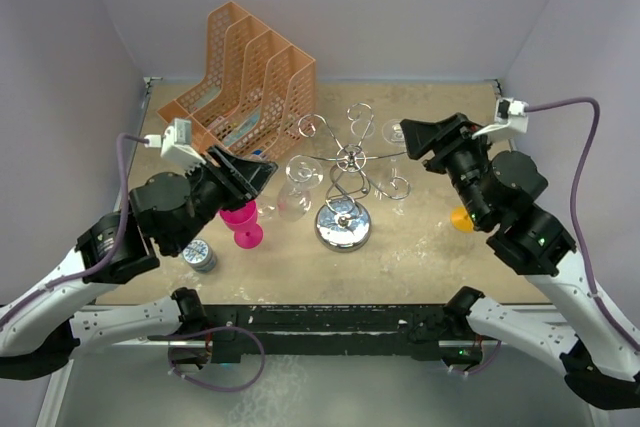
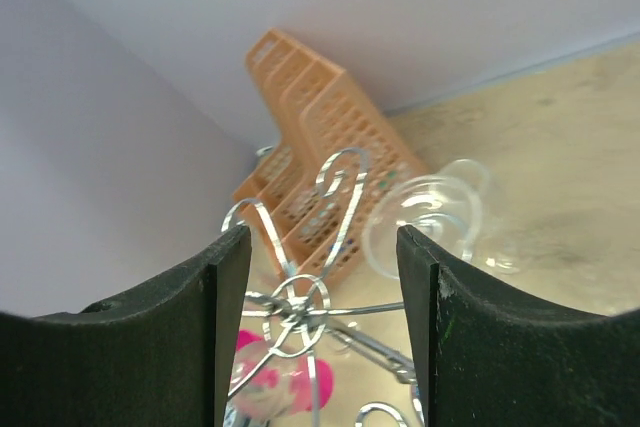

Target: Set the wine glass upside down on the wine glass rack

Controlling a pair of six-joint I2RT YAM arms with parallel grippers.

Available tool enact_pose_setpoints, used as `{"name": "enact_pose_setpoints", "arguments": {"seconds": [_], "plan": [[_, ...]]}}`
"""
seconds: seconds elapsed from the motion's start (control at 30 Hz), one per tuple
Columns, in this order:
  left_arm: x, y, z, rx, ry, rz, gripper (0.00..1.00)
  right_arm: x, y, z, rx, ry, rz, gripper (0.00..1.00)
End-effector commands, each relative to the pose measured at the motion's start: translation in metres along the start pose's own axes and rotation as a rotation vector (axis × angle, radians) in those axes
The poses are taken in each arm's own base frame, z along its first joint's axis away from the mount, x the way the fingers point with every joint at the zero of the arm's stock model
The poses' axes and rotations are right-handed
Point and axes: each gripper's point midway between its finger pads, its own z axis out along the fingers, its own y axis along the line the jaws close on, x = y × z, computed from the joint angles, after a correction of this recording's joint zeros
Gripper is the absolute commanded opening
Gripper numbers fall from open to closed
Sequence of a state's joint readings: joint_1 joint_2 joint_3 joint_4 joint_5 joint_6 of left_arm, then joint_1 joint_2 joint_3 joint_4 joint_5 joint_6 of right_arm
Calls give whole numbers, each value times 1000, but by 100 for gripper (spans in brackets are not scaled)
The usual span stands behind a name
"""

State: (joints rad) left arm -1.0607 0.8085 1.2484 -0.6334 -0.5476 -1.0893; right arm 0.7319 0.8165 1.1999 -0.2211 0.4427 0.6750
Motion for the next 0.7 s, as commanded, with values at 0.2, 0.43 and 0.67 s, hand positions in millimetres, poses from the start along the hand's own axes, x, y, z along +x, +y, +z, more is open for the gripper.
{"name": "enact_pose_setpoints", "arguments": {"seconds": [0.2,0.43,0.67], "plan": [[-82,12,-24,-82,-321,234,46,-14,-91,-2,536,-88,-145,70],[-92,27,-22,-140,-405,334,47,-43,-161,23,663,-108,-229,70],[-92,42,-19,-174,-457,385,48,-14,-238,16,858,1,-150,67]]}}
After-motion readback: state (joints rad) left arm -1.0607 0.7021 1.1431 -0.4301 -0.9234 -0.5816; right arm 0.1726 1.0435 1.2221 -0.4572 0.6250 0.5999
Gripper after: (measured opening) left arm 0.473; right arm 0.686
